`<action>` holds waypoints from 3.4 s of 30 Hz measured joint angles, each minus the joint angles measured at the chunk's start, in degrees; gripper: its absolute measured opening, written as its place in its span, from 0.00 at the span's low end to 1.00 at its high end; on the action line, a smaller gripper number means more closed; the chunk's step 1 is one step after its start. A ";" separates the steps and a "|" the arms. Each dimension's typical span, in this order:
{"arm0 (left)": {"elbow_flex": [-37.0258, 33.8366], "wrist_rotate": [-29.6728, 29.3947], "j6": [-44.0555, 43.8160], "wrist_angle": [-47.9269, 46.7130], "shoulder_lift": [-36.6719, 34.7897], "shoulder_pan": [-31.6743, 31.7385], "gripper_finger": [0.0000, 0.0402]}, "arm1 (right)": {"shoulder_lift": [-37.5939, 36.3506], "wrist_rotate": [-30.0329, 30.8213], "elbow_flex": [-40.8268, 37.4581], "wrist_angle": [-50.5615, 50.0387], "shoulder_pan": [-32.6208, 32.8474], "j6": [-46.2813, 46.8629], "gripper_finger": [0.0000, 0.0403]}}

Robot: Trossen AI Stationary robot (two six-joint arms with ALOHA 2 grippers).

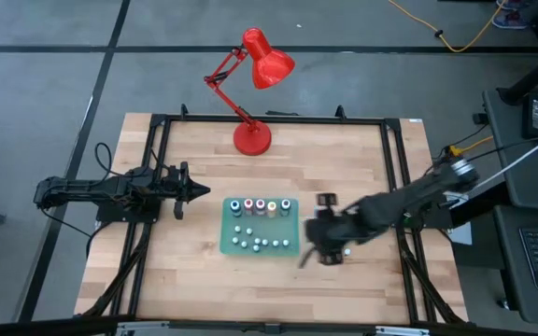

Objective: Pick & Place food coloring
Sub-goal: Put the small red bottle into the green bin

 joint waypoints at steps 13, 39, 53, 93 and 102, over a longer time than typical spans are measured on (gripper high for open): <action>0.00 0.00 0.00 0.00 0.00 0.00 0.02 | -22.05 -5.80 -28.17 6.74 8.32 35.55 0.37; 0.00 0.00 -0.02 0.00 0.00 0.00 0.03 | -13.08 -14.39 -43.09 26.19 8.22 68.24 0.61; 0.00 0.00 -0.01 0.00 0.00 0.00 0.02 | -11.28 -17.44 -43.07 25.56 8.22 75.69 0.41; 0.00 0.00 0.00 0.00 0.00 0.00 0.03 | -3.87 -25.20 -21.18 25.21 -12.37 51.00 0.16; 0.00 0.00 -0.01 -0.01 0.00 0.00 0.03 | 15.10 -27.40 -0.30 21.06 -18.51 35.70 0.16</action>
